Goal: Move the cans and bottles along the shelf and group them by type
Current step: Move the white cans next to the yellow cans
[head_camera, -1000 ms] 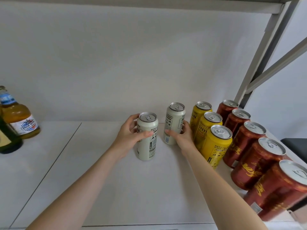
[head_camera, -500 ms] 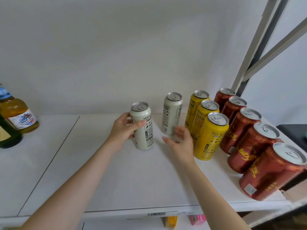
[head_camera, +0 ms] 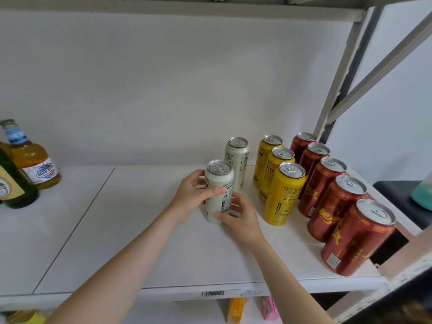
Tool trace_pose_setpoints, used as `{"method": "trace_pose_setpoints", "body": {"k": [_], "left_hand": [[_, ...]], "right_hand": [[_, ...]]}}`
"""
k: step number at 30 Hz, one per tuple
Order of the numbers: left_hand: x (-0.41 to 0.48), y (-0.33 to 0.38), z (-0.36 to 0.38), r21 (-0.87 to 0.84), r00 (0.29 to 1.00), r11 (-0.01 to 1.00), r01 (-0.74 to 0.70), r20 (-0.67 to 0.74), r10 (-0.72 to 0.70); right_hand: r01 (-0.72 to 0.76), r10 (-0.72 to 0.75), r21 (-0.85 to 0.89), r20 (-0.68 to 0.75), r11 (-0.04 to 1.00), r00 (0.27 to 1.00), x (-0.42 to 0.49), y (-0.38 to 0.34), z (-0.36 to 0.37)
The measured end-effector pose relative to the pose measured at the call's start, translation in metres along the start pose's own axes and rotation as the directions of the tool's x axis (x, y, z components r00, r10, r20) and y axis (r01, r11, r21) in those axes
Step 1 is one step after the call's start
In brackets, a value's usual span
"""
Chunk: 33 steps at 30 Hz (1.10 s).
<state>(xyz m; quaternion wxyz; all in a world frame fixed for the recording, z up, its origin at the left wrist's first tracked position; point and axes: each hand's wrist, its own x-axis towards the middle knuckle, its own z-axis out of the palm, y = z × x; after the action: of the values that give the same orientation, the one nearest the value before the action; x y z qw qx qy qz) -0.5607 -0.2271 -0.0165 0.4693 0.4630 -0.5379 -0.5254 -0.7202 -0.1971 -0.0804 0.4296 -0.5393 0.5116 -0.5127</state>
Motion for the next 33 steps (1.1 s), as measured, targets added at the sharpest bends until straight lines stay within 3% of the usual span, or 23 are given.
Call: {"method": "trace_pose_setpoints", "body": {"k": [12, 33], "left_hand": [[0.0, 0.005, 0.051, 0.013, 0.99, 1.0, 0.006, 0.14, -0.008], [0.047, 0.011, 0.04, 0.086, 0.991, 0.992, 0.097, 0.088, -0.104]], "right_hand": [[-0.021, 0.027, 0.055, -0.121, 0.998, 0.992, -0.018, 0.005, -0.039], [0.017, 0.003, 0.084, -0.24, 0.996, 0.971, 0.02, 0.006, -0.02]]}}
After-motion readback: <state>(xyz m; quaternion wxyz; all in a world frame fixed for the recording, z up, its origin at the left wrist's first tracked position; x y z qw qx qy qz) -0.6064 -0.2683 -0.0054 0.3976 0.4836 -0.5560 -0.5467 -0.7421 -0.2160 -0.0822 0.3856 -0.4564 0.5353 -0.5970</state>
